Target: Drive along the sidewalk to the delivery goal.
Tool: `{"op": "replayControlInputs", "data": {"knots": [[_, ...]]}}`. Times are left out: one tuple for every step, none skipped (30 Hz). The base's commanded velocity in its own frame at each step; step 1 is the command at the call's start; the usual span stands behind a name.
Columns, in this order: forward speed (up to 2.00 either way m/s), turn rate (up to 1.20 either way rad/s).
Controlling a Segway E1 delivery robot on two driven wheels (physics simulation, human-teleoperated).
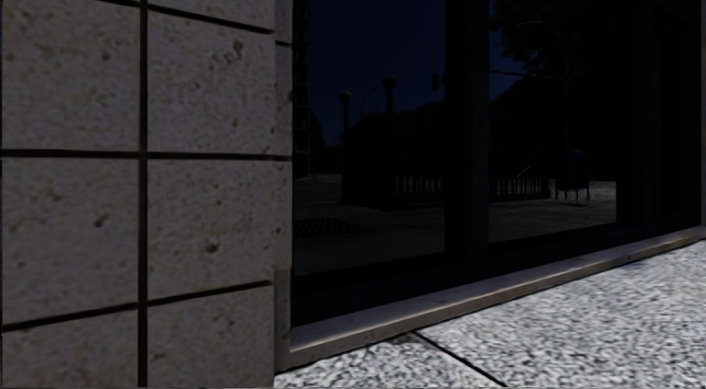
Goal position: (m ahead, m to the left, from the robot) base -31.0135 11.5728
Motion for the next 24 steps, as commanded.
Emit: {"op": "replayControlInputs", "data": {"knots": [[1.84,-1.2],[1.85,-1.2],[1.85,-1.2],[1.86,-1.2],[1.86,-1.2],[1.86,-1.2],[1.86,-1.2],[1.86,-1.2],[1.86,-1.2],[1.86,-1.2],[1.86,-1.2],[1.86,-1.2],[1.86,-1.2],[1.86,-1.2],[1.86,-1.2],[1.86,-1.2],[1.86,-1.2],[1.86,-0.8],[1.86,0.0],[1.86,0.0],[1.86,0.0],[1.86,0.0],[1.86,0.0],[1.86,0.0]]}}
